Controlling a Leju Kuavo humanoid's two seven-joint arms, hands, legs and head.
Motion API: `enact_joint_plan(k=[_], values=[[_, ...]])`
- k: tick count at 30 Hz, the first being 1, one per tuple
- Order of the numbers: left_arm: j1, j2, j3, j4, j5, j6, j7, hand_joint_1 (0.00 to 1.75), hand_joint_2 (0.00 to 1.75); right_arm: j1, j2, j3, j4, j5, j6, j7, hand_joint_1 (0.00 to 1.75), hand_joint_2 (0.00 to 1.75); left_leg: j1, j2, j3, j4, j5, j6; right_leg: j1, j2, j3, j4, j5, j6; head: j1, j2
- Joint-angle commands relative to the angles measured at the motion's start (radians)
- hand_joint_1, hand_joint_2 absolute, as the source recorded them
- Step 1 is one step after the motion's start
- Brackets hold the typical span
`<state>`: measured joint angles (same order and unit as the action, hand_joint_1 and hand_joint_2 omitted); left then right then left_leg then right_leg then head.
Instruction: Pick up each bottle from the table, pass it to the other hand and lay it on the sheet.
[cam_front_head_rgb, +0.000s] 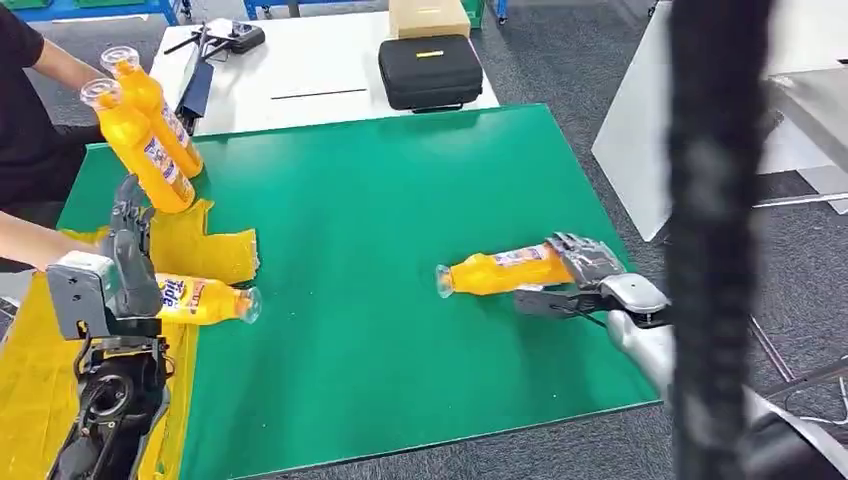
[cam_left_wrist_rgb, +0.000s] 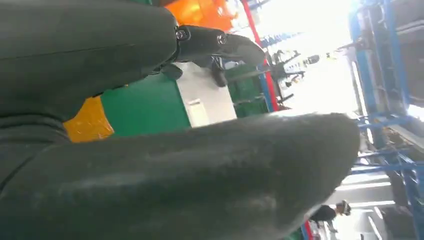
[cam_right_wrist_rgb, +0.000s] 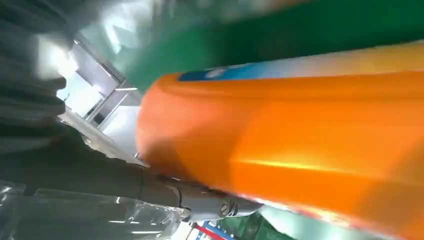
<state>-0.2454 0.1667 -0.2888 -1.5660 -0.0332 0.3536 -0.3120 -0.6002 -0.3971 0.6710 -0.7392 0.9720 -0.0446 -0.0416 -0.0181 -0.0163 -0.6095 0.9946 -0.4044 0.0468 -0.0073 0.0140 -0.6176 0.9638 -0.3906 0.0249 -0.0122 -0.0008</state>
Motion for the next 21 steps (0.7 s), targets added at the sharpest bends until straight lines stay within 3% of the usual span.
enact_joint_plan(k=[1,3,4,21], values=[[-0.071,-0.015,-0.070,0.049,0.009,-0.001,0.005,0.00,0.00,0.022,0.098,0.085,0.225,0.011,0.003,-0.017,1.41,1.75,0.003,-0.001,0.005,-0.001,-0.001,-0.003,0.003,-0.002,0.007,-0.003,-0.001,-0.001,0.002,0.000],[-0.077,-0.015,-0.068,0.052,0.015,0.003,0.009,0.00,0.00,0.033,0.100,0.087,0.222,0.014,0.003,-0.023,1.73,1.75,0.003,-0.001,0.009,-0.001,-0.003,-0.004,0.003,-0.003,0.010,-0.003,-0.001,-0.001,0.000,0.000],[-0.079,-0.014,-0.068,0.052,0.015,0.003,0.009,0.00,0.00,0.035,0.100,0.087,0.221,0.015,0.003,-0.023,1.75,1.75,0.003,-0.001,0.009,-0.001,-0.003,-0.005,0.003,-0.003,0.011,-0.003,-0.001,-0.002,0.000,0.000],[-0.091,-0.023,-0.076,0.067,0.036,0.012,0.012,0.00,0.00,0.060,0.087,0.089,0.222,0.044,0.034,-0.022,1.75,1.75,0.004,-0.004,0.018,-0.002,-0.002,-0.005,0.004,-0.005,0.019,-0.005,-0.001,-0.002,0.000,0.000]])
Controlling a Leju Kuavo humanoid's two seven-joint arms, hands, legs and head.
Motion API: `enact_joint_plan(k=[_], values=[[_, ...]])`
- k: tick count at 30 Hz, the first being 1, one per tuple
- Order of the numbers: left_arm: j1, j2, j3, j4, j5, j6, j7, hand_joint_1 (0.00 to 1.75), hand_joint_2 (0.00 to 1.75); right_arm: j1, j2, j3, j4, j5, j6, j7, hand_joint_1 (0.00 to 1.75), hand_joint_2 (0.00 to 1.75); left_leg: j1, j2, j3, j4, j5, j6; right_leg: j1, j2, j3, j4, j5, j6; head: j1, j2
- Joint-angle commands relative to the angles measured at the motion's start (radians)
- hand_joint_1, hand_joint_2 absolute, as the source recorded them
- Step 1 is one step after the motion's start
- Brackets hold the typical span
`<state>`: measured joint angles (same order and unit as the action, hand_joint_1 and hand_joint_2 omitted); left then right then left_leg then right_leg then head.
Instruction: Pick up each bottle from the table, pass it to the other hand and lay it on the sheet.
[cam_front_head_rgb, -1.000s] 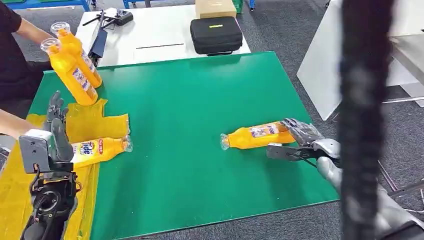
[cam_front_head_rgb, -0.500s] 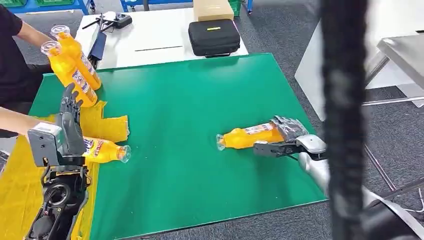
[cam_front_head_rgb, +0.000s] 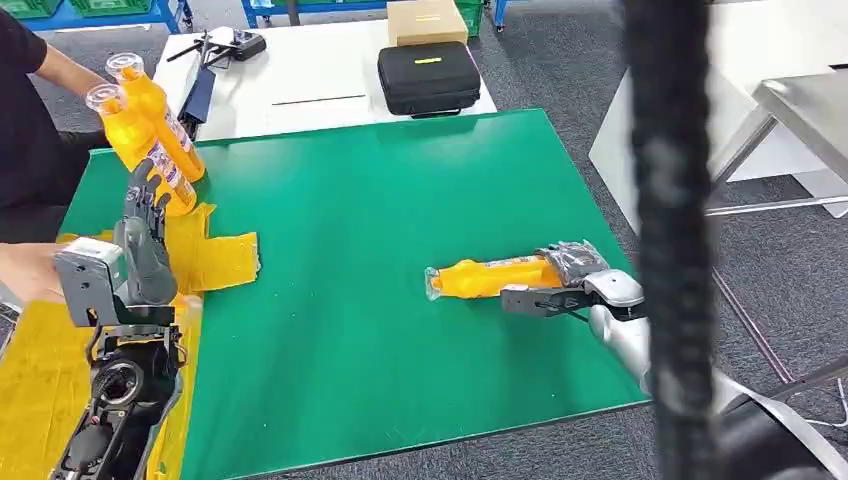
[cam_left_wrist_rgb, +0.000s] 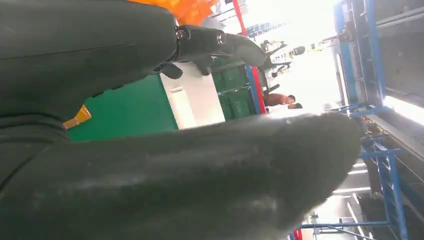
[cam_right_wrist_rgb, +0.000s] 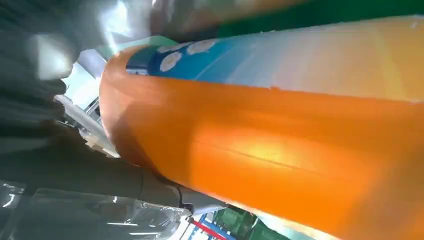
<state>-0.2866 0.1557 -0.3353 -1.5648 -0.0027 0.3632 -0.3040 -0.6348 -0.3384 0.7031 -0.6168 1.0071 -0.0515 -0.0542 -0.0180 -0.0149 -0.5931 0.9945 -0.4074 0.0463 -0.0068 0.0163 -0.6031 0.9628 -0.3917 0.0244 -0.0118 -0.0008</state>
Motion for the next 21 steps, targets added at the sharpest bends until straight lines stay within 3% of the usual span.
enact_joint_plan(k=[1,7,8,9,13,14,15,17,18,19,20,21], values=[[-0.052,-0.015,-0.028,0.066,0.014,0.003,0.005,0.00,0.00,0.095,0.029,0.061,0.103,0.018,0.047,-0.011,1.75,1.75,0.004,-0.006,0.002,-0.002,0.001,-0.005,0.004,-0.009,0.004,-0.004,-0.001,-0.001,0.000,0.000],[-0.052,-0.024,-0.030,0.060,0.024,0.006,0.006,0.00,0.00,0.133,0.052,0.066,0.122,0.059,0.088,0.001,1.75,1.75,0.003,-0.004,0.005,-0.001,-0.001,-0.002,0.003,-0.005,0.007,-0.004,-0.001,-0.001,0.000,0.000],[-0.051,-0.027,-0.029,0.056,0.024,0.007,0.007,0.00,0.00,0.140,0.056,0.062,0.122,0.061,0.091,0.005,0.03,1.75,0.004,-0.006,0.006,-0.002,0.000,-0.003,0.004,-0.008,0.008,-0.006,-0.001,-0.001,0.000,0.000],[-0.048,-0.029,-0.024,0.050,0.024,0.008,0.007,0.00,0.00,0.148,0.063,0.049,0.124,0.064,0.100,0.011,0.00,1.75,0.004,-0.007,0.006,-0.002,-0.001,-0.004,0.004,-0.010,0.005,-0.006,-0.003,-0.001,0.000,0.000],[-0.047,-0.029,-0.023,0.048,0.024,0.008,0.007,0.00,0.00,0.149,0.065,0.047,0.125,0.068,0.104,0.012,0.00,1.75,0.005,0.000,0.025,-0.001,-0.013,-0.002,0.006,-0.003,0.016,-0.005,-0.012,-0.004,0.000,0.000],[-0.046,-0.029,-0.022,0.046,0.024,0.008,0.007,0.00,0.00,0.148,0.064,0.046,0.125,0.069,0.105,0.012,0.00,1.75,0.006,-0.003,0.019,-0.004,-0.010,-0.005,0.007,-0.007,0.013,-0.009,-0.009,-0.004,0.000,0.000],[-0.045,-0.030,-0.020,0.044,0.024,0.007,0.007,0.00,0.00,0.148,0.062,0.049,0.122,0.074,0.112,0.010,0.00,1.75,0.005,0.003,0.027,-0.002,-0.015,-0.004,0.006,0.000,0.019,-0.006,-0.012,-0.004,0.000,0.000],[-0.040,-0.033,-0.016,0.036,0.023,0.007,0.007,0.00,0.00,0.152,0.059,0.049,0.112,0.079,0.116,0.007,0.00,1.75,0.006,0.000,0.018,-0.003,-0.012,-0.007,0.007,-0.005,0.011,-0.009,-0.010,-0.005,0.000,0.000],[-0.037,-0.040,-0.011,0.030,0.022,0.008,0.009,0.00,0.00,0.158,0.056,0.046,0.100,0.081,0.129,0.005,0.00,1.75,0.006,0.008,0.034,0.002,-0.020,-0.002,0.007,0.006,0.025,-0.004,-0.016,-0.004,0.000,0.000],[-0.037,-0.040,-0.011,0.030,0.022,0.008,0.010,0.00,0.00,0.160,0.056,0.047,0.100,0.081,0.129,0.004,0.35,1.75,0.005,0.010,0.040,0.003,-0.028,-0.004,0.007,0.010,0.030,-0.003,-0.022,-0.004,0.000,0.000],[-0.038,-0.042,-0.011,0.026,0.021,0.007,0.011,0.00,0.00,0.165,0.054,0.046,0.095,0.081,0.128,0.004,1.75,1.75,0.006,0.010,0.032,0.004,-0.025,-0.005,0.008,0.008,0.024,-0.004,-0.020,-0.004,0.000,0.000],[-0.036,-0.044,-0.009,0.022,0.018,0.007,0.015,0.00,0.00,0.175,0.047,0.040,0.077,0.081,0.127,0.004,1.75,1.75,0.006,0.011,0.037,0.005,-0.029,-0.003,0.007,0.009,0.029,-0.003,-0.021,-0.004,0.000,0.000]])
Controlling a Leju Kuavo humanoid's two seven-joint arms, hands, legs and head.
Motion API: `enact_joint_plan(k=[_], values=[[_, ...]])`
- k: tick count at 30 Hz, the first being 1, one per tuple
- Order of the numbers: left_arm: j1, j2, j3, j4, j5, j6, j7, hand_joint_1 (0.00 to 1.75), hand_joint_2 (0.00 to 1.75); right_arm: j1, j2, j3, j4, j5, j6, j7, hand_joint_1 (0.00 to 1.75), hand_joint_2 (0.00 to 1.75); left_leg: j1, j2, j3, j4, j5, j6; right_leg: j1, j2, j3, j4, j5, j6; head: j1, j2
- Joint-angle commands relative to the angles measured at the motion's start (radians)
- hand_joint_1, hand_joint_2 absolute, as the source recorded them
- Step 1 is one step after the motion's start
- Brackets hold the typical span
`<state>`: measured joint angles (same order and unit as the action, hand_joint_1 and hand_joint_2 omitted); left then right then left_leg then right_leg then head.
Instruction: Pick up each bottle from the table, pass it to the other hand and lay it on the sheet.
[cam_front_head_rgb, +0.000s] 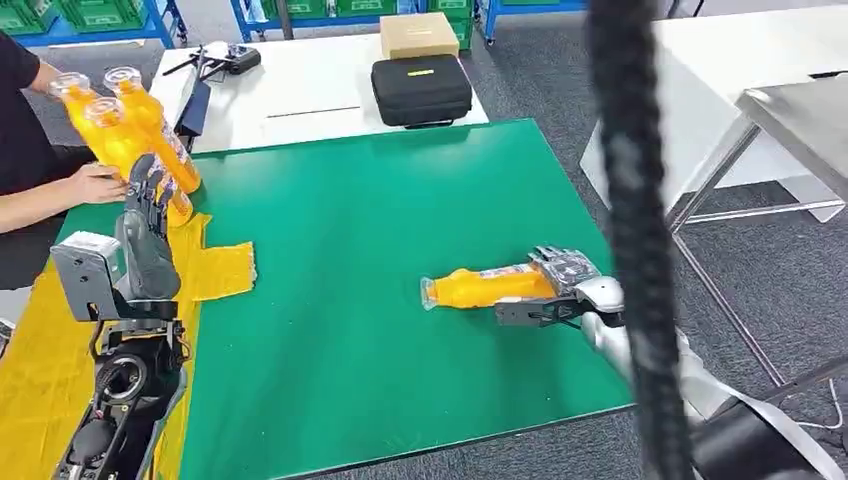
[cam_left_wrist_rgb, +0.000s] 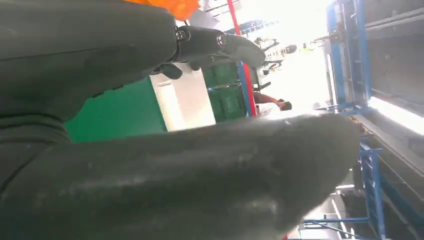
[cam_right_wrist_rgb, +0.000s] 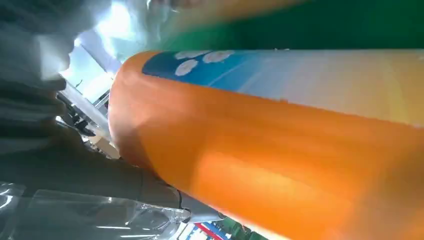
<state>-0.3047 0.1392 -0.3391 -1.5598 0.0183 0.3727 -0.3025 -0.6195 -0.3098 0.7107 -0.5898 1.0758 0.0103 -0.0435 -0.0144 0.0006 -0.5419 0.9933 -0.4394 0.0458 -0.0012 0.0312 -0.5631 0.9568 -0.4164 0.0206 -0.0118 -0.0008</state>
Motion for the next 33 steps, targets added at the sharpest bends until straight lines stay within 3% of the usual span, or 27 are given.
enact_joint_plan(k=[1,2,3,6,8,11,14,17,22,27,28,30,33], values=[[-0.018,-0.027,-0.004,0.016,-0.003,-0.003,0.013,0.00,0.00,0.162,0.015,0.032,0.049,0.012,0.064,-0.009,1.75,1.75,0.003,-0.007,-0.022,0.006,0.006,-0.003,0.002,-0.009,-0.017,0.003,0.005,0.000,0.000,0.000],[-0.016,-0.027,-0.001,0.012,-0.004,-0.003,0.014,0.00,0.00,0.164,0.008,0.030,0.039,0.011,0.062,-0.011,1.75,1.75,0.002,-0.005,-0.014,0.004,0.005,-0.001,0.002,-0.006,-0.011,0.000,0.004,0.000,0.000,0.000],[-0.016,-0.026,-0.001,0.012,-0.004,-0.003,0.014,0.00,0.00,0.160,0.005,0.029,0.037,0.011,0.062,-0.012,1.75,1.75,0.003,-0.007,-0.020,0.002,0.010,-0.001,0.002,-0.009,-0.015,-0.002,0.006,0.000,0.000,0.000],[-0.014,-0.030,0.007,0.010,-0.005,-0.006,0.016,0.00,0.00,0.157,-0.004,0.008,0.016,0.000,0.054,-0.016,1.75,1.75,0.003,-0.005,-0.010,0.003,0.006,0.000,0.002,-0.006,-0.007,-0.001,0.005,0.000,0.000,0.000],[-0.011,-0.029,0.012,0.007,-0.006,-0.008,0.016,0.00,0.00,0.161,-0.005,-0.026,-0.002,-0.032,0.041,-0.022,1.75,1.75,0.003,-0.009,-0.015,0.002,0.008,-0.001,0.002,-0.011,-0.011,-0.003,0.006,0.001,0.000,0.000],[-0.002,-0.027,0.021,-0.002,0.006,-0.028,0.031,0.00,0.00,0.182,-0.010,-0.123,-0.080,-0.132,0.033,-0.042,1.75,1.75,0.002,-0.005,-0.005,0.002,0.003,0.001,0.002,-0.006,-0.001,-0.002,0.002,0.003,0.000,0.000],[0.004,-0.028,0.028,-0.003,0.021,-0.039,0.041,0.00,0.00,0.187,-0.014,-0.149,-0.117,-0.160,0.041,-0.046,1.75,1.75,0.002,-0.011,-0.009,-0.001,0.005,0.000,0.002,-0.011,-0.003,-0.005,0.003,0.003,0.000,0.000],[0.004,-0.028,0.028,-0.003,0.021,-0.039,0.041,0.00,0.00,0.187,-0.014,-0.149,-0.117,-0.160,0.041,-0.046,1.75,1.75,0.002,-0.008,-0.005,0.000,0.002,0.002,0.001,-0.007,0.011,-0.004,0.000,0.004,0.000,0.000],[0.004,-0.028,0.028,-0.003,0.021,-0.039,0.041,0.00,0.00,0.189,-0.013,-0.148,-0.117,-0.160,0.041,-0.047,1.75,1.75,0.002,-0.008,-0.007,0.000,0.002,0.002,0.001,-0.008,0.009,-0.004,0.000,0.004,0.000,0.000],[0.056,-0.029,0.078,-0.005,0.265,-0.124,0.127,0.00,0.00,0.207,-0.021,-0.344,-0.419,-0.465,0.049,-0.090,1.75,1.75,0.001,-0.006,-0.012,0.000,0.003,0.001,0.000,-0.006,0.003,-0.003,0.001,0.004,0.001,0.000],[0.069,-0.033,0.090,-0.006,0.318,-0.129,0.146,0.00,1.75,0.218,-0.014,-0.388,-0.500,-0.537,0.057,-0.094,1.75,1.75,0.001,-0.005,-0.012,0.001,0.002,0.002,0.000,-0.005,0.003,-0.002,0.001,0.004,0.000,0.000],[0.092,-0.041,0.110,-0.012,0.420,-0.141,0.170,0.00,1.75,0.238,-0.011,-0.438,-0.648,-0.630,0.057,-0.091,1.75,1.75,-0.001,-0.002,-0.015,0.001,0.001,0.002,-0.002,-0.001,-0.001,0.000,0.002,0.004,0.000,0.000],[0.121,-0.051,0.119,-0.019,0.570,-0.156,0.189,0.00,1.75,0.276,0.029,-0.473,-0.842,-0.724,-0.040,-0.121,1.75,1.75,-0.001,-0.002,-0.024,0.003,0.002,0.001,-0.002,-0.002,-0.010,0.003,0.002,0.004,0.000,0.000]])
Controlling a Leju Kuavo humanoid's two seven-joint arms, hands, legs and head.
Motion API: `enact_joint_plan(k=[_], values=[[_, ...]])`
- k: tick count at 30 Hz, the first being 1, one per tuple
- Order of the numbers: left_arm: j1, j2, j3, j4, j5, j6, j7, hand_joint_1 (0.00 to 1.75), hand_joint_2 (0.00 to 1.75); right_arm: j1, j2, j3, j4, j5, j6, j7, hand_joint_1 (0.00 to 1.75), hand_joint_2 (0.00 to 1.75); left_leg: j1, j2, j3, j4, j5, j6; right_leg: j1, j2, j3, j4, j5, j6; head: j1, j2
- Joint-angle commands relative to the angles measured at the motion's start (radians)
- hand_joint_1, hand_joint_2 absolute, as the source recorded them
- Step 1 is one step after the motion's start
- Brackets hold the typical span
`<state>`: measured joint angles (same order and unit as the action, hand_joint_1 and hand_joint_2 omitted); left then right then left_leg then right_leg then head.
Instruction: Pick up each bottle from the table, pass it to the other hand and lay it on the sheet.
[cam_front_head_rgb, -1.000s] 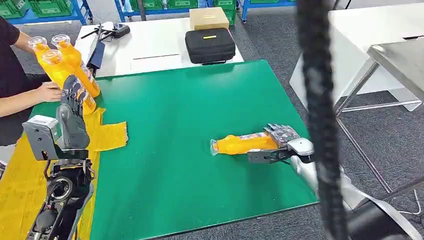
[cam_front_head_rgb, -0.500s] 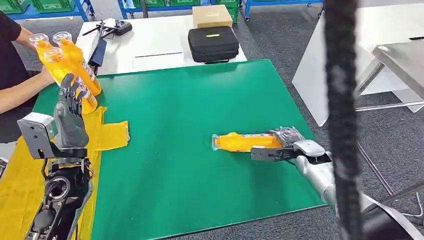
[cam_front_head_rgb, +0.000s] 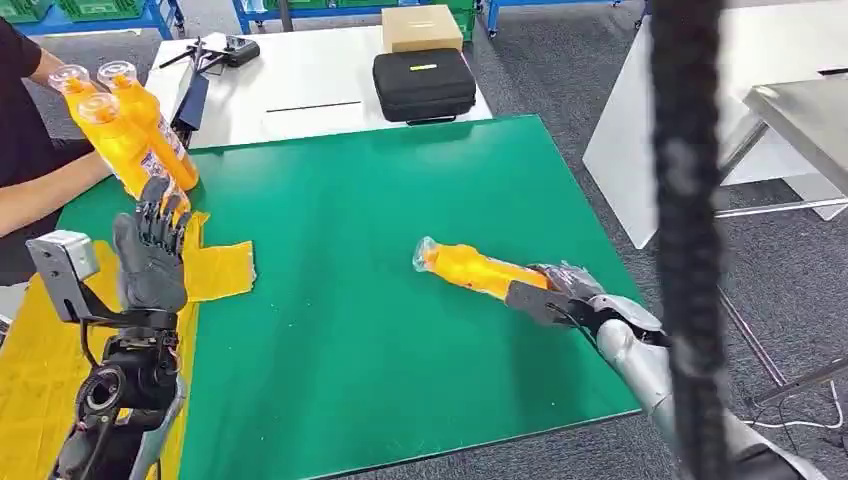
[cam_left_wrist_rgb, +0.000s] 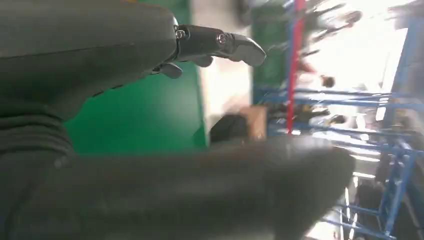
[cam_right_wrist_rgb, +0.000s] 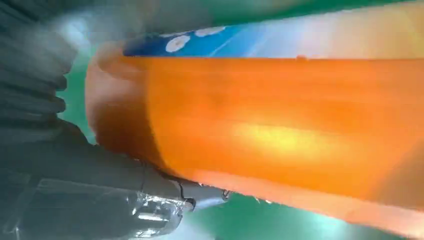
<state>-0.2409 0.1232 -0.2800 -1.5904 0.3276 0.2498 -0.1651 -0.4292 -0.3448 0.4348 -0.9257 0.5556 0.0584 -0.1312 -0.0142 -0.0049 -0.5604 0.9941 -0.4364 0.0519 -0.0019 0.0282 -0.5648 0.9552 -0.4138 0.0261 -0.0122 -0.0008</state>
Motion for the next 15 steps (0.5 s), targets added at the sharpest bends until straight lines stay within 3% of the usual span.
enact_joint_plan(k=[1,7,9,11,15], values=[[0.055,-0.040,0.054,0.017,0.302,-0.035,0.058,0.00,1.75,0.094,0.073,-0.189,-0.542,-0.220,-0.120,-0.039,1.75,1.75,-0.001,0.003,-0.008,0.001,0.001,-0.002,-0.002,0.001,-0.010,0.003,0.000,0.000,-0.001,0.000],[0.034,-0.060,-0.020,0.001,0.392,-0.042,0.070,0.00,1.75,0.107,0.178,-0.147,-0.611,-0.237,-0.254,0.000,1.75,1.75,0.000,-0.003,-0.016,0.002,0.003,-0.004,-0.001,-0.007,-0.016,0.004,-0.001,0.000,0.000,0.000],[0.015,-0.073,-0.066,-0.021,0.413,-0.054,0.083,0.00,1.75,0.074,0.234,-0.128,-0.562,-0.256,-0.261,0.042,1.75,1.75,0.000,-0.002,-0.020,0.001,0.004,-0.003,-0.001,-0.005,-0.020,0.003,0.001,0.001,0.000,0.000],[-0.010,-0.084,-0.139,-0.056,0.252,0.011,0.045,0.00,1.75,0.054,0.294,-0.135,-0.508,-0.267,-0.268,0.089,1.75,1.75,0.000,-0.002,-0.022,0.002,0.004,-0.003,-0.001,-0.005,-0.022,0.003,0.001,0.001,0.000,0.000],[-0.042,-0.097,-0.245,-0.111,0.108,0.081,0.046,0.00,1.75,-0.003,0.390,-0.153,-0.330,-0.335,-0.263,0.091,1.75,1.75,0.000,-0.003,-0.023,0.002,0.005,-0.002,-0.001,-0.006,-0.023,0.003,0.001,0.001,0.000,0.000]])
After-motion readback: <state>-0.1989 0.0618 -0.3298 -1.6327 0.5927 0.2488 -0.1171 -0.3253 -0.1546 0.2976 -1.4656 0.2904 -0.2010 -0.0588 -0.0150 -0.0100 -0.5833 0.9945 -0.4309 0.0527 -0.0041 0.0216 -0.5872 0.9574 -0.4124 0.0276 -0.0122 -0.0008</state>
